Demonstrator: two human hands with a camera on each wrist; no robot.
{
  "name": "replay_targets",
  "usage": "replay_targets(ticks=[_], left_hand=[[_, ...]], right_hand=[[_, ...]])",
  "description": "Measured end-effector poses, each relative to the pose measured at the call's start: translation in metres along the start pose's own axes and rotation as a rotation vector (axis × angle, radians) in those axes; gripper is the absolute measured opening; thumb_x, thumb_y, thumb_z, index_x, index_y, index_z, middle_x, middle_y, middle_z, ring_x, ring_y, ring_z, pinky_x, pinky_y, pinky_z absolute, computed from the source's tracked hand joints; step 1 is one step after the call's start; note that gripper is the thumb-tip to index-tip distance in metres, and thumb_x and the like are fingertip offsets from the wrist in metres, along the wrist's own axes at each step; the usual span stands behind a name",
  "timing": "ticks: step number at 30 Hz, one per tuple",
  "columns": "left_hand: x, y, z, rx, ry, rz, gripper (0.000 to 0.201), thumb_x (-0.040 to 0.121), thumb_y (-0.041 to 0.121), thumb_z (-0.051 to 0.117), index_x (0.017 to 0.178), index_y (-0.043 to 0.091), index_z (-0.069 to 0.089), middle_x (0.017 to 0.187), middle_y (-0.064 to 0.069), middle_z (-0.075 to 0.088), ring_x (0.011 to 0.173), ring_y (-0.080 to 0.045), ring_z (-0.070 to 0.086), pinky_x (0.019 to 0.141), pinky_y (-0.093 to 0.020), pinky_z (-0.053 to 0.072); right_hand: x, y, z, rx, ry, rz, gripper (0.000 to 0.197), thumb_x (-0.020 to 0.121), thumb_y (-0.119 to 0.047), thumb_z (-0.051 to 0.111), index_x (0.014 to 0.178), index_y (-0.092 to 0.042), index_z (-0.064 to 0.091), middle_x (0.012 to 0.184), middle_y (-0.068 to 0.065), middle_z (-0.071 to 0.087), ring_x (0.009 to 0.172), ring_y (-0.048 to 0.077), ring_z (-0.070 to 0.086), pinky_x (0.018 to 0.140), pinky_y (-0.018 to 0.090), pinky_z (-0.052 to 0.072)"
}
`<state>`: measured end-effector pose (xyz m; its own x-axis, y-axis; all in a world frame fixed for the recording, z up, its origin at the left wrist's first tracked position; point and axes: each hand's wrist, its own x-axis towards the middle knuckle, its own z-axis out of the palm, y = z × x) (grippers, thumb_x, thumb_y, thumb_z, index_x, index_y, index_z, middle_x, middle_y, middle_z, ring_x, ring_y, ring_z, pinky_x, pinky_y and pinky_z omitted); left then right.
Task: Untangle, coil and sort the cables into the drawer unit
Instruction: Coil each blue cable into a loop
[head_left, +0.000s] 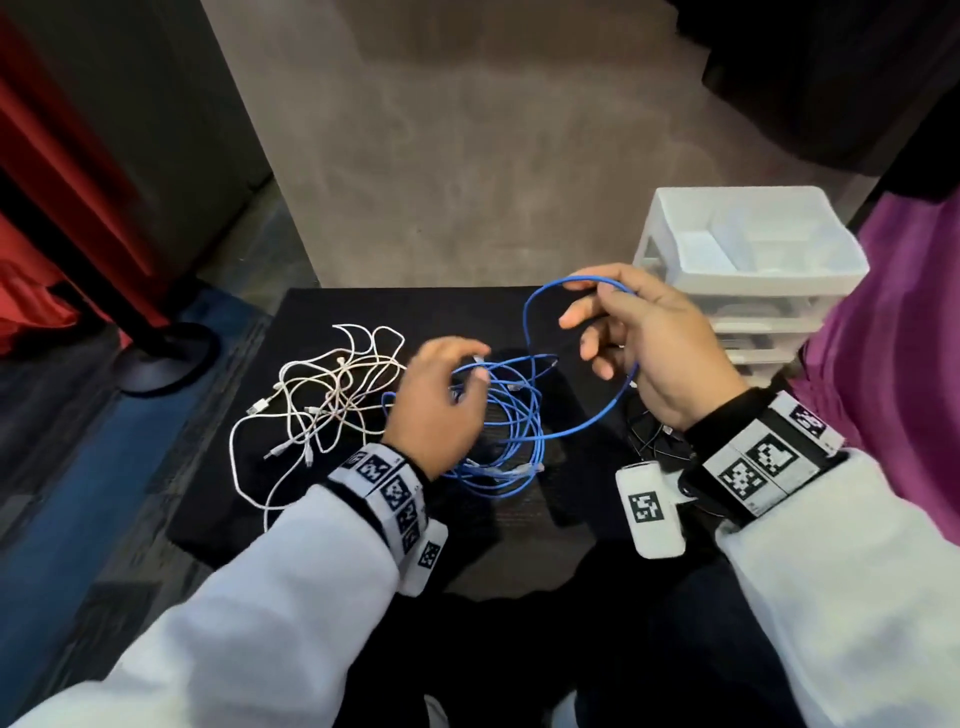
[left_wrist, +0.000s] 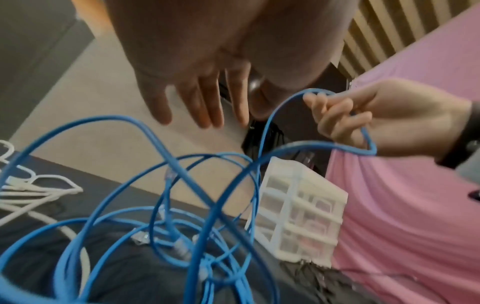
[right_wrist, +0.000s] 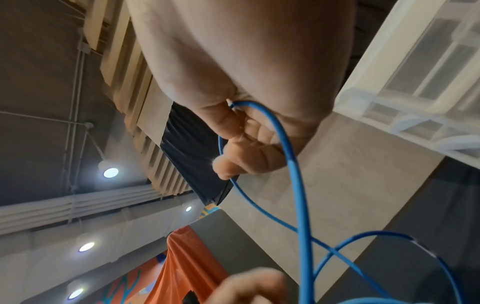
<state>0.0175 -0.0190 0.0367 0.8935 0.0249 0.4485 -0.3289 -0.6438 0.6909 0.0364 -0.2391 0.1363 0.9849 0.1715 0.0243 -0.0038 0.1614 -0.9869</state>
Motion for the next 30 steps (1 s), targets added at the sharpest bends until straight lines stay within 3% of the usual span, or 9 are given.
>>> replay_targets(ticks=[2, 4, 7, 10, 13, 18, 22, 26, 30], left_hand=[[-0.003, -0.010, 0.013, 0.166, -0.232, -0.104, 0.048, 0.086, 0.043, 0.057, 0.133, 0.032, 0.059, 0.136, -0.002, 0.059, 0.130, -0.023, 0.053, 0.112, -0.045, 0.041], [-0.003, -0.020, 0.017, 0.253, -0.329, -0.206, 0.054, 0.085, 0.045, 0.054, 0.138, 0.042, 0.046, 0.128, 0.001, 0.065, 0.121, -0.025, 0.059, 0.105, -0.046, 0.047], [0.006, -0.042, 0.013, 0.208, -0.264, -0.297, 0.028, 0.096, 0.032, 0.055, 0.123, 0.036, 0.052, 0.093, 0.001, 0.073, 0.092, -0.030, 0.069, 0.083, -0.040, 0.054], [0.015, -0.068, -0.004, 0.211, -0.203, -0.452, 0.018, 0.103, 0.030, 0.050, 0.109, 0.021, 0.064, 0.097, -0.008, 0.073, 0.093, -0.032, 0.067, 0.078, -0.033, 0.047], [0.016, -0.105, -0.023, 0.162, -0.157, -0.661, 0.025, 0.105, 0.031, 0.044, 0.099, 0.019, 0.065, 0.093, -0.008, 0.068, 0.087, -0.029, 0.066, 0.078, -0.031, 0.046], [0.012, -0.138, -0.033, -0.193, -0.014, -1.004, 0.024, 0.105, 0.034, 0.045, 0.093, 0.016, 0.053, 0.099, -0.014, 0.063, 0.071, -0.028, 0.070, 0.077, -0.066, 0.058], [0.013, -0.126, -0.032, -0.242, 0.004, -0.934, 0.028, 0.100, 0.034, 0.060, 0.114, 0.010, 0.055, 0.087, -0.008, 0.063, 0.069, -0.021, 0.067, 0.078, -0.056, 0.061], [0.013, -0.118, -0.034, -0.166, -0.111, -0.743, 0.066, 0.065, 0.061, 0.077, 0.122, 0.037, 0.051, 0.095, -0.001, 0.071, 0.077, -0.021, 0.069, 0.082, -0.043, 0.059], [0.013, -0.095, -0.034, 0.145, -0.173, -0.476, 0.040, 0.088, 0.040, 0.074, 0.123, 0.023, 0.065, 0.115, -0.003, 0.064, 0.105, -0.021, 0.065, 0.100, -0.031, 0.048]], right_hand=[[-0.001, -0.003, 0.001, 0.005, -0.012, -0.013, 0.030, 0.110, -0.007, 0.037, 0.114, -0.010, 0.066, 0.081, 0.008, 0.070, 0.055, 0.016, 0.050, 0.042, 0.024, 0.033], [-0.003, -0.007, 0.000, 0.002, -0.029, -0.033, 0.029, 0.111, -0.009, 0.037, 0.116, -0.010, 0.065, 0.080, 0.008, 0.069, 0.055, 0.017, 0.050, 0.043, 0.024, 0.030], [-0.003, -0.019, -0.012, 0.054, 0.033, -0.099, 0.027, 0.110, -0.012, 0.036, 0.116, -0.010, 0.062, 0.076, 0.009, 0.068, 0.051, 0.017, 0.048, 0.043, 0.023, 0.027], [0.000, -0.042, -0.038, 0.160, 0.220, -0.200, 0.028, 0.105, -0.009, 0.035, 0.120, -0.014, 0.059, 0.082, 0.010, 0.072, 0.053, 0.018, 0.053, 0.046, 0.025, 0.031], [0.001, -0.061, -0.068, 0.272, 0.342, -0.335, 0.034, 0.107, -0.014, 0.034, 0.132, -0.019, 0.056, 0.112, 0.011, 0.077, 0.074, 0.022, 0.070, 0.056, 0.027, 0.049], [0.002, -0.069, -0.089, 0.316, 0.349, -0.391, 0.033, 0.109, -0.016, 0.031, 0.131, -0.020, 0.055, 0.122, 0.009, 0.073, 0.098, 0.027, 0.074, 0.072, 0.034, 0.057], [0.003, -0.056, -0.077, 0.252, 0.313, -0.351, 0.032, 0.107, -0.013, 0.033, 0.128, -0.018, 0.057, 0.114, 0.011, 0.074, 0.089, 0.025, 0.073, 0.069, 0.033, 0.058], [0.003, -0.045, -0.061, 0.257, 0.285, -0.291, 0.029, 0.105, -0.008, 0.036, 0.122, -0.014, 0.058, 0.102, 0.010, 0.074, 0.085, 0.025, 0.072, 0.067, 0.032, 0.057], [0.002, -0.032, -0.046, 0.257, 0.234, -0.256, 0.027, 0.107, -0.010, 0.036, 0.123, -0.013, 0.058, 0.104, 0.013, 0.074, 0.087, 0.028, 0.072, 0.066, 0.034, 0.058]])
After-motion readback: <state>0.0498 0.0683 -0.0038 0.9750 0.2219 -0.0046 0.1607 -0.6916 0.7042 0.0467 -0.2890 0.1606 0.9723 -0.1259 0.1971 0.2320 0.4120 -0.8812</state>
